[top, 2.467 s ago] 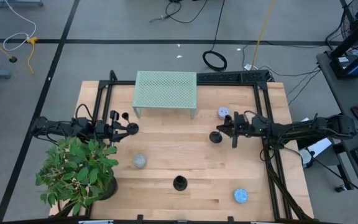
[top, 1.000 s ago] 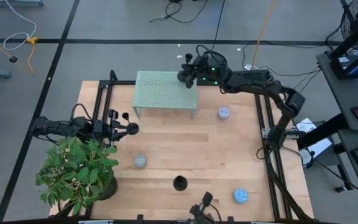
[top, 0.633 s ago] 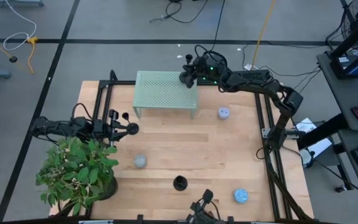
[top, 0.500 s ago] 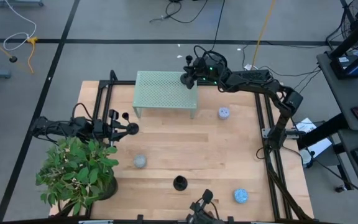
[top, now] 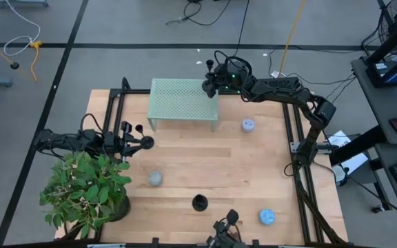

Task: Pick & Place candle stick holders
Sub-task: Put the middle right black candle holder on the shelf, then put the top black candle holder on the shelf

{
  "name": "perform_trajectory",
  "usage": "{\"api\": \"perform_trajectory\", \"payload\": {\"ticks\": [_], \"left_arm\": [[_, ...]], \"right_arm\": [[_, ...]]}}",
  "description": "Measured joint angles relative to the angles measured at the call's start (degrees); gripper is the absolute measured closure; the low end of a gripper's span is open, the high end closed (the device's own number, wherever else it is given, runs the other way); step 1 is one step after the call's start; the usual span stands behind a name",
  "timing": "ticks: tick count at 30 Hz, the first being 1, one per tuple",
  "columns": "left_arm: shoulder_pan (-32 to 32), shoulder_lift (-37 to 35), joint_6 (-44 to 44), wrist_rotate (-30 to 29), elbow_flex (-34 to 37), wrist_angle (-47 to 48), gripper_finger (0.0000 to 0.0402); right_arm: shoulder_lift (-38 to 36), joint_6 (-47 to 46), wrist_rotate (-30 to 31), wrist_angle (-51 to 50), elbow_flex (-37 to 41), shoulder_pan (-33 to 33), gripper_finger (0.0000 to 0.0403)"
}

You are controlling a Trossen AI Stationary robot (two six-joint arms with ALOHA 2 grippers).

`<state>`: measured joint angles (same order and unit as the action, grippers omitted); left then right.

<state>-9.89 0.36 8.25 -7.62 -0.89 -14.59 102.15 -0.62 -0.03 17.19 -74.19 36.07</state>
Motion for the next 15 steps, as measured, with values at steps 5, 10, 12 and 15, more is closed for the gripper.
{"api": "perform_trajectory", "payload": {"ticks": [5,10,12,15], "left_arm": [[0.00,0.00,0.00,0.00,0.00,0.01,0.0325],[0.00,0.00,0.00,0.00,0.00,0.31,0.0325],[0.02,0.00,0.00,0.00,0.00,0.94,0.0325],[0.00,0.00,-0.16,0.00,0.00,1.74,0.0325]], "right_arm": [[0.00,0.04,0.00,0.03,0.00,0.00,0.0330],[0.00,-0.07,-0.02,0.04,0.00,0.00,0.0298],[0.00,-0.07,-0.02,0.05,0.00,0.00,0.0282],[0.00,0.00,-0.02,0.03,0.00,0.00,0.0257]]}}
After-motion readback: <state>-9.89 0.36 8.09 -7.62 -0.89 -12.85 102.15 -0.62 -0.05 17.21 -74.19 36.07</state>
